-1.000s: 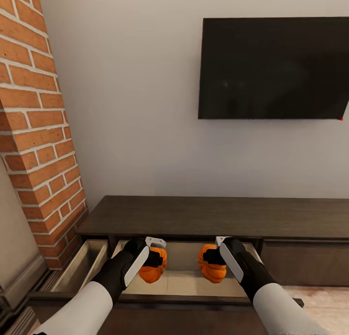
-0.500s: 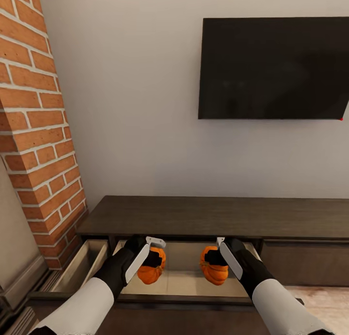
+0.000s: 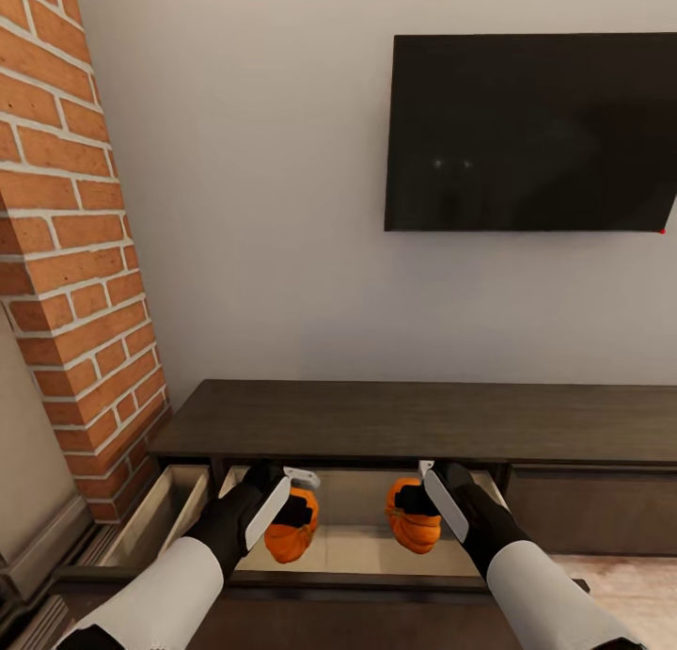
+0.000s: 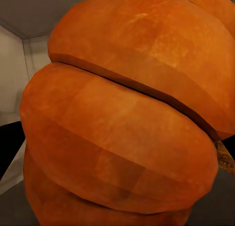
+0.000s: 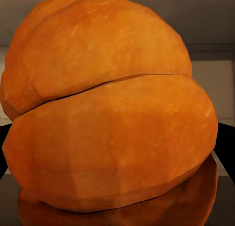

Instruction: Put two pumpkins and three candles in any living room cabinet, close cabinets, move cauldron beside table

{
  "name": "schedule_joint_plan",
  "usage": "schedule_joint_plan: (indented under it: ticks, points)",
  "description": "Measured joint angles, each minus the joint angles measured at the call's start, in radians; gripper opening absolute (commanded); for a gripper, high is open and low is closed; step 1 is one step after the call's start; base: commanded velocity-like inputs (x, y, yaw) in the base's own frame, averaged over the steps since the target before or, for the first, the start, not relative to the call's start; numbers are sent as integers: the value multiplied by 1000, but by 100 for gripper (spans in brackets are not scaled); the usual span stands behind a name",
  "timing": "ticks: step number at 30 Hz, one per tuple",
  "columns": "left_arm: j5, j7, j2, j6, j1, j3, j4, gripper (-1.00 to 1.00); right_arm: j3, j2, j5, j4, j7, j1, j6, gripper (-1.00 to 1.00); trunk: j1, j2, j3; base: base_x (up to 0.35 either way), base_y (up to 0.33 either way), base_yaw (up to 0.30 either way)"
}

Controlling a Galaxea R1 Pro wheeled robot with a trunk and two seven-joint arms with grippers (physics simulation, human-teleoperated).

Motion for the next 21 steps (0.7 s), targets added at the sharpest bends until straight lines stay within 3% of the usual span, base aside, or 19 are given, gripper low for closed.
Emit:
schedule_joint_plan:
  ticks: [7, 15, 21]
  points:
    - [-1, 2, -4, -31, -56, 2, 106, -100, 0, 0, 2, 43, -1, -16, -4, -100, 0, 0, 0, 0, 0, 0]
    - [-1, 2, -4, -37, -75, 3, 129, -100, 0, 0, 1, 50, -1, -21, -6, -100, 0, 0, 0, 0, 0, 0]
    - [0, -1, -3, -45, -137, 8, 228, -100, -2, -1, 0, 51, -1, -23, -6, -100, 0, 0, 0, 0, 0, 0]
